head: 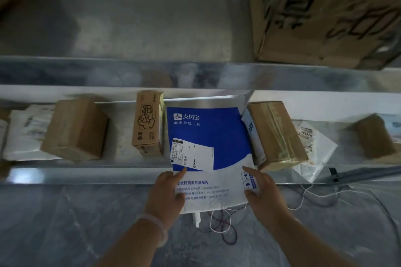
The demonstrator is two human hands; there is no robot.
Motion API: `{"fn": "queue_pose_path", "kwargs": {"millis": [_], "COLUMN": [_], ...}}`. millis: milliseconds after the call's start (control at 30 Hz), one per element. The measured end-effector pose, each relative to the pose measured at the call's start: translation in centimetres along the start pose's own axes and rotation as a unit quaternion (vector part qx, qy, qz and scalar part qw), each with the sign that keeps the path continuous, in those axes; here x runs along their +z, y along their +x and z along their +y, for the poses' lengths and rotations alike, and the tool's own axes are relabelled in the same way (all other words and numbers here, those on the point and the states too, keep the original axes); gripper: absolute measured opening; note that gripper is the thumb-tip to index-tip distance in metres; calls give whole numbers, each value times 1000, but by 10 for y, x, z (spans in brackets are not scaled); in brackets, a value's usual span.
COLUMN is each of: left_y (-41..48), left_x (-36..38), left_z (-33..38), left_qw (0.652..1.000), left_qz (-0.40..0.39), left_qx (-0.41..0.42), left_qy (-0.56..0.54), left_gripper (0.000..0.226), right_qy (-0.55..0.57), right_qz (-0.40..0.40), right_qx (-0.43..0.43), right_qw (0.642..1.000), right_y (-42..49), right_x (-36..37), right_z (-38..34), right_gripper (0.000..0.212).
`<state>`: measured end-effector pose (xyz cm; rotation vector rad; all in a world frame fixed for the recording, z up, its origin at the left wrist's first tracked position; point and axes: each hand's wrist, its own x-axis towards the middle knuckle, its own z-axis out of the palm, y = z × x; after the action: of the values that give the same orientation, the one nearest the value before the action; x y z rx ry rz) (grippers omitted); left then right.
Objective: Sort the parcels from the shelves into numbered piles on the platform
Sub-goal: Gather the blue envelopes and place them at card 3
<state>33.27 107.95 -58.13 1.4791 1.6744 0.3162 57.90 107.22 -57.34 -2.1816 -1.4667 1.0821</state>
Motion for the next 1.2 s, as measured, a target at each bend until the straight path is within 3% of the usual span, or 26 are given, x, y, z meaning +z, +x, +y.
{"fn": "queue_pose_path", "kwargs": {"millis": [433,667,1000,1200], "left_y": [-147,-253,-444,-560], "left_x": [-71,-134,-240,-308], "left_z": [65,66,-16,-92], "left_qw": [996,988,961,923], "left_qz": [40,99,212,320], "left_qx": [-35,-58,-100,-137], "left_qy": [-70,-99,-144,-161], "left_gripper": [56,59,61,59], "right_qy": [2,-38,-42,-30], "right_qz": [2,-12,-109,-169], "right_qx": [-41,-141,-283,-364], "right_qw": [999,989,952,915], "right_y": [-136,-223,-355,-441], "right_x": [-86,-108,-31,54], "right_z": [-73,-134,-250,-347], "right_gripper": [51,48,47,45]}}
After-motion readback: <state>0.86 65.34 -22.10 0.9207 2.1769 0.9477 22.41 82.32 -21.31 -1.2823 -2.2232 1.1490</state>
